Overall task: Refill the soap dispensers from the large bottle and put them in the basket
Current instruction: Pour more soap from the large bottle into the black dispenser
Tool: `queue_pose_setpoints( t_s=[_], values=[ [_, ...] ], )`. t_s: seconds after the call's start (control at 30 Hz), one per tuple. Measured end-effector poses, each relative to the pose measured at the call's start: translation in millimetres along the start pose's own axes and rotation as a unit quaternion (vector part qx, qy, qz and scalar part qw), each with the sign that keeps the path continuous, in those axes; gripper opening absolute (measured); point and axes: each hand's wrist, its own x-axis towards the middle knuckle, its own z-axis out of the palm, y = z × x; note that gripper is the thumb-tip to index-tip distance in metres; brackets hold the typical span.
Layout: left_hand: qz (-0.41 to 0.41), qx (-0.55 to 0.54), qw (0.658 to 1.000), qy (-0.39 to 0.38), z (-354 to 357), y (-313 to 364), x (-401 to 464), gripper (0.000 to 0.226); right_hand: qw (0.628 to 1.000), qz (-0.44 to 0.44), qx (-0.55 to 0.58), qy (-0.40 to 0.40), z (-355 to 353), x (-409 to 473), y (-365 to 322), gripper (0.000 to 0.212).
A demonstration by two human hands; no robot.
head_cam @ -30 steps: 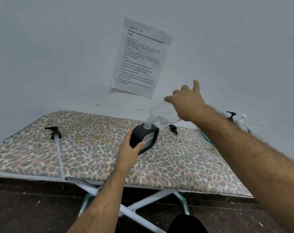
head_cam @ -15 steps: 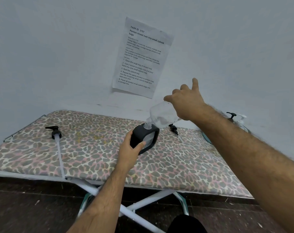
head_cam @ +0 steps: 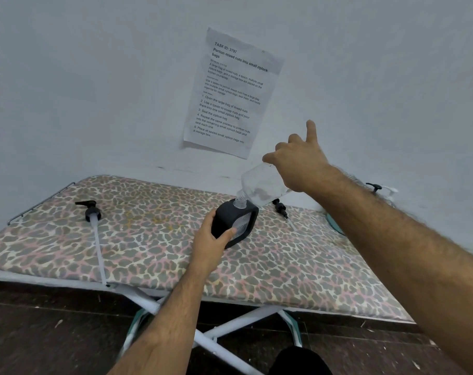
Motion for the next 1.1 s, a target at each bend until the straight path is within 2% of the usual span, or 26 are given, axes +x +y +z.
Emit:
queue_pose_setpoints(
  t_s=[1.1],
  values=[
    [0.004, 0.013, 1.000, 0.000, -1, 6, -4, 0.053, 0.998, -0.041, -0.049, 0.003, -22, 18, -8, 0.054]
  ],
)
